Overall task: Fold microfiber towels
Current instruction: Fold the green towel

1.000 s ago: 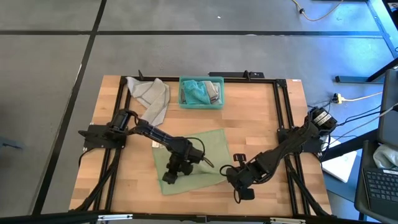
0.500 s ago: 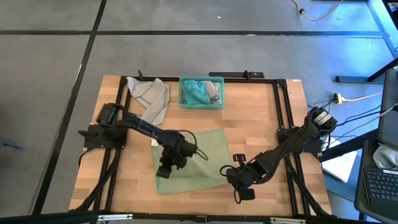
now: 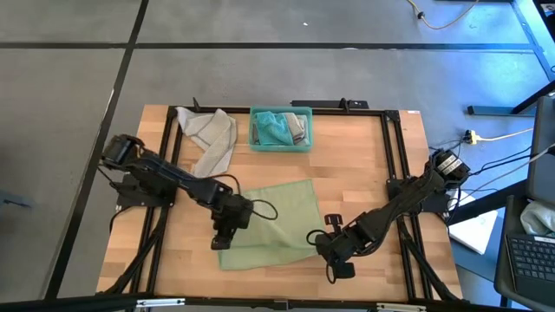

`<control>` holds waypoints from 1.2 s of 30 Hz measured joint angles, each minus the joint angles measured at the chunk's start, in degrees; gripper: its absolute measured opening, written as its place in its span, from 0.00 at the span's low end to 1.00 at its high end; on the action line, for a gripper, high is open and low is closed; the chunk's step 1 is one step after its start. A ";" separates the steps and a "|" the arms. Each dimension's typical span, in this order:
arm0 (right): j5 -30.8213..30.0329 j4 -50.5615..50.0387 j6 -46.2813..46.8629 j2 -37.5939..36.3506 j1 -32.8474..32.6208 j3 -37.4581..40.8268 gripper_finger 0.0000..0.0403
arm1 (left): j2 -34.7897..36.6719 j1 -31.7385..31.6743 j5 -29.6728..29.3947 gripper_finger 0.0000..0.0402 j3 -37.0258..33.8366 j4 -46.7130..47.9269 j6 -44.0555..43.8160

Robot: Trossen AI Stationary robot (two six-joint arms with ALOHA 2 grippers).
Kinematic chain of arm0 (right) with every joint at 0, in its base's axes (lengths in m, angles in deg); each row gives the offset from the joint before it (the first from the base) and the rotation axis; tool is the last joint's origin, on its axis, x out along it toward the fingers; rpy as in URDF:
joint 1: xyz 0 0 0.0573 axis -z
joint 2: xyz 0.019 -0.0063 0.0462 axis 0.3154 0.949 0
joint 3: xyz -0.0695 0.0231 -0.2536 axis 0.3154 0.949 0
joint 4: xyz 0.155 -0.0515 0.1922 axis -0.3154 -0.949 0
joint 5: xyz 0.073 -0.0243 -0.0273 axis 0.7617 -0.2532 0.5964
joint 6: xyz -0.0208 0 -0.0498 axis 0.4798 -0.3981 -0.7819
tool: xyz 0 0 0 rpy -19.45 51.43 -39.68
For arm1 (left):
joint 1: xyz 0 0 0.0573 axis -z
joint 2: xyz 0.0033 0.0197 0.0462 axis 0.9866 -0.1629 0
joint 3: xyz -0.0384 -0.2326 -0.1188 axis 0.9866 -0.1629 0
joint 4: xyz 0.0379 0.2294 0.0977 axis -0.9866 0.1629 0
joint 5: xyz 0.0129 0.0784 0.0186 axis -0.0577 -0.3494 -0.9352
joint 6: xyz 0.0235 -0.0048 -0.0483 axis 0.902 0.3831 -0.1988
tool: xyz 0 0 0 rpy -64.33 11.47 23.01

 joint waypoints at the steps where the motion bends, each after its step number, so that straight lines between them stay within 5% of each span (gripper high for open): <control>1: -0.02 0.00 0.00 0.00 0.00 0.00 0.02 | 0.91 0.47 -1.69 0.31 -0.80 -1.69 -1.51; 17: -0.63 0.25 -0.26 -0.04 0.08 0.00 0.05 | 0.93 10.57 -22.28 0.46 -2.56 -7.57 -7.89; 36: -3.62 1.05 -0.83 -0.04 0.15 0.02 0.03 | -10.83 3.55 -22.22 0.46 -2.49 -39.18 -7.74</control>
